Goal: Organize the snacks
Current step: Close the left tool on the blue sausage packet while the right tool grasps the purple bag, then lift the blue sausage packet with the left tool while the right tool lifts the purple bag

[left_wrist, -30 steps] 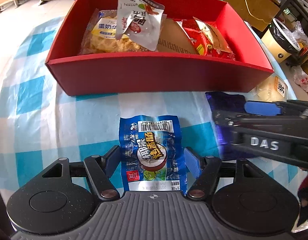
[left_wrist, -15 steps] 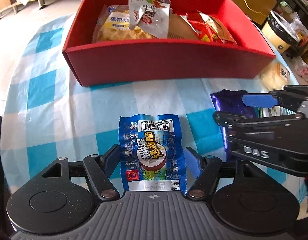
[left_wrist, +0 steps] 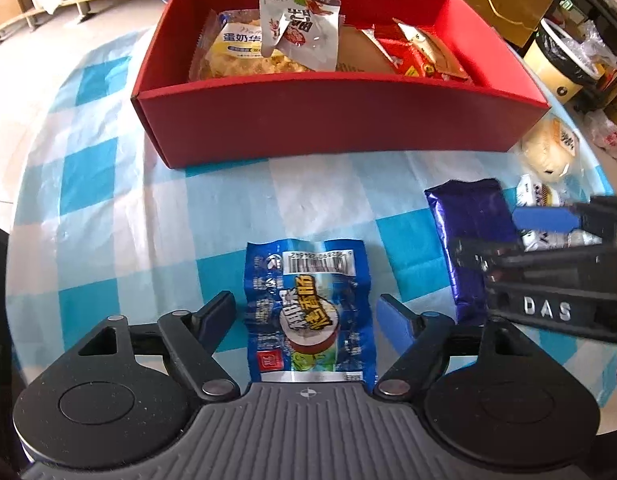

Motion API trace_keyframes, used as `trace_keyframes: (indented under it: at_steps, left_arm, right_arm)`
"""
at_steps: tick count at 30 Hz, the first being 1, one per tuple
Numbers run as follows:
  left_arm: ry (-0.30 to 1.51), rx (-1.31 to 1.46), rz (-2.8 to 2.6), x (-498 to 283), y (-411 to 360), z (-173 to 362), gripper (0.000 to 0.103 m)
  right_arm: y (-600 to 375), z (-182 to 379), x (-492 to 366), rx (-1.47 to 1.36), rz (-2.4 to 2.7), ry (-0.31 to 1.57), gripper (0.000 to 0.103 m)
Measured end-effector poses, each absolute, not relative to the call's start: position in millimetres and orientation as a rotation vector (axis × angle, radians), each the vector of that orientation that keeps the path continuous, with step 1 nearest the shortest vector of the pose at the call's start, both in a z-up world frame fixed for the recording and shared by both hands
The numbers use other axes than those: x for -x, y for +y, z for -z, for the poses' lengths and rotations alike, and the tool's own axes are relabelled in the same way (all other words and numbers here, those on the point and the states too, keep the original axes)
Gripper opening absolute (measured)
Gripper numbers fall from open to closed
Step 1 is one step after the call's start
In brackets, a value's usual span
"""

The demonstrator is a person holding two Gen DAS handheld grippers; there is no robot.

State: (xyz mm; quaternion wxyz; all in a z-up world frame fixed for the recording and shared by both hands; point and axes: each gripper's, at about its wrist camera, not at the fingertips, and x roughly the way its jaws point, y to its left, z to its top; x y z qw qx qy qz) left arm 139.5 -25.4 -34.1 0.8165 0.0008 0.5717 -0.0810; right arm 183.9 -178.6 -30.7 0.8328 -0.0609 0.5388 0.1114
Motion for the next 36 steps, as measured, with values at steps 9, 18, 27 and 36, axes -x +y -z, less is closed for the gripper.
trace_keyframes:
  at_steps: [9, 18, 27, 36]
  left_arm:
    - [1.211, -0.085, 0.156, -141.9, -36.0, 42.2, 0.088]
    - [1.197, -0.117, 0.204, -131.1, -21.8, 43.3, 0.085]
    - [1.181, -0.121, 0.178, -123.6, -13.5, 42.9, 0.08]
    - [1.185, -0.103, 0.234, -128.4, -36.0, 35.2, 0.078]
  right_arm:
    - [-174.6, 43.5, -188.3, 0.099, -0.26, 1.143, 0.088]
    - [-164.0, 42.3, -178.3, 0.192, -0.28, 1.134, 0.083]
    - [-157.4, 33.7, -155.1, 0.26, -0.335, 1.113, 0.065]
    - [-182.4, 20.8, -144.0, 0.202, -0.308, 1.102, 0.065]
